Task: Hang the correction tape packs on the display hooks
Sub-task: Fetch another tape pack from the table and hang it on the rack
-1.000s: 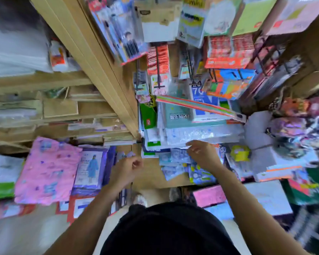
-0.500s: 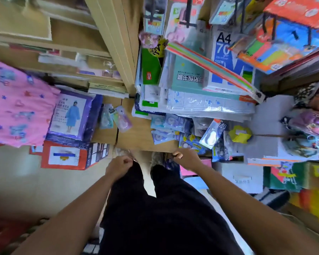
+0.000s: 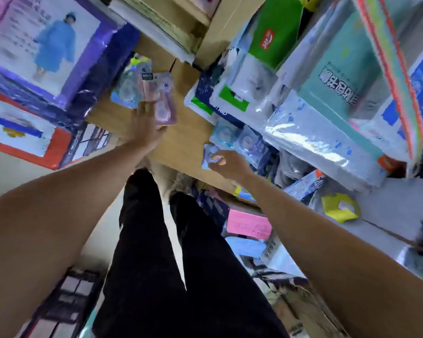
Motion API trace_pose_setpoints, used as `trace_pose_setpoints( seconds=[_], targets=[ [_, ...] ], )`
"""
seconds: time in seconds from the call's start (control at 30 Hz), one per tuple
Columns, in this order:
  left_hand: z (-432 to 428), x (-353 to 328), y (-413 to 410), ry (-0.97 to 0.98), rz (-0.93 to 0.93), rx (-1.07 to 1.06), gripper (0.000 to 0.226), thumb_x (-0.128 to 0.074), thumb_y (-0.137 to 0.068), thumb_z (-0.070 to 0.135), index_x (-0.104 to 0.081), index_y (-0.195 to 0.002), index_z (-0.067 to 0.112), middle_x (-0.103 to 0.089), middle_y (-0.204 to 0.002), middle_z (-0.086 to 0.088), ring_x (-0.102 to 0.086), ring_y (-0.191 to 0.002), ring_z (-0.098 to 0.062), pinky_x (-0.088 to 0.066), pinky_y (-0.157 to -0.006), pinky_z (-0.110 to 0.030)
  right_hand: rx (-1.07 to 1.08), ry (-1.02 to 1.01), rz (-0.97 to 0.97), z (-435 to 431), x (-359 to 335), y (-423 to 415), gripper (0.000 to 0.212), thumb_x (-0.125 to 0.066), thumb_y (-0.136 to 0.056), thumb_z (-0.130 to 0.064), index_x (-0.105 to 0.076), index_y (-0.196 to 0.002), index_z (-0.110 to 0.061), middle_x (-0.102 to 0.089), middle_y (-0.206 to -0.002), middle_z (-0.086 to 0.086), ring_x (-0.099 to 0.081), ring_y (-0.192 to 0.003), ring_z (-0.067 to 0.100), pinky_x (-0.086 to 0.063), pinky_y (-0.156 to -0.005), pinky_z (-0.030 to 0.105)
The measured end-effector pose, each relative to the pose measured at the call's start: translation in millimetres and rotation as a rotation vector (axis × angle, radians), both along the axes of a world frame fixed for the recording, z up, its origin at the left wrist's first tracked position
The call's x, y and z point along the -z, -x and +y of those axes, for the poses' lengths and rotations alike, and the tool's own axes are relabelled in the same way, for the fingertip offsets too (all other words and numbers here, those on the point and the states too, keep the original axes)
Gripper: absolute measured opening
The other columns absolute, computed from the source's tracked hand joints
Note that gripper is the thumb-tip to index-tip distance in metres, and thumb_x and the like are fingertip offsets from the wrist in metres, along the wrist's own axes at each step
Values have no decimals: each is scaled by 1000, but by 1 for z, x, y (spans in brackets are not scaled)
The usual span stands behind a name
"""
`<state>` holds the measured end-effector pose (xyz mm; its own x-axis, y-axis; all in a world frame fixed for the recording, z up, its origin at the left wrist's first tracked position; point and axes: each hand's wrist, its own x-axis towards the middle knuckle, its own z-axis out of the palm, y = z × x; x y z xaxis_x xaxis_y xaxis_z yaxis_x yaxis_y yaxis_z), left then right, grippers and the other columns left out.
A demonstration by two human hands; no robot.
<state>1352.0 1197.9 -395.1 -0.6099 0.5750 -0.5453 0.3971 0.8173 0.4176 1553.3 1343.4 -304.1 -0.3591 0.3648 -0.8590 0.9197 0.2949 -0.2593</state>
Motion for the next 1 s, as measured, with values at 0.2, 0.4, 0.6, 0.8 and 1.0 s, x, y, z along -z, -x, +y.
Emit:
trace_pose_setpoints(
  seconds=[0.2, 0.4, 0.6, 0.8, 1.0],
  targets=[
    [14, 57, -19, 62, 69, 40, 92, -71, -85, 55, -22, -158, 28, -13, -166, -17, -26, -146, -44, -40, -107, -53, 184, 81, 90, -3, 38, 20, 24, -71, -88, -29, -68, -110, -23, -74, -97, 6, -71, -89, 28, -57, -85, 42],
    [7, 71, -18, -77, 266, 80, 56, -72, -86, 27, -48, -136, 24, -47, -143, -20, -50, -122, -44, -53, -85, -49, 390, 112, 155, -6, 40, 7, 19, -71, -88, -23, -67, -106, -25, -74, -94, 5, -70, -79, 21, -54, -85, 39],
    [-17, 58, -30, -329, 165, -8, 50, -71, -88, 32, -57, -135, 20, -58, -138, -14, -57, -120, -37, -57, -85, -48, 676, 159, 133, -6, 37, 8, 25, -71, -89, -18, -68, -113, -13, -72, -98, 8, -70, -73, 18, -54, -72, 30],
    [-36, 0, -81, -613, -200, -344, 63, -79, -86, 30, -54, -140, 9, -60, -134, -11, -62, -115, -21, -62, -80, -28, 1028, 399, 218, -18, 32, 30, 35, -73, -89, -21, -63, -122, -18, -70, -100, 1, -68, -83, 21, -54, -72, 30],
    [-40, -30, -100, -603, -415, -352, 83, -87, -76, 35, -46, -147, 19, -63, -135, -1, -65, -113, -14, -62, -83, -32, 934, 391, 299, -35, 27, 41, 29, -73, -80, -1, -68, -108, -8, -73, -93, 14, -69, -79, 31, -55, -74, 54]
  ],
)
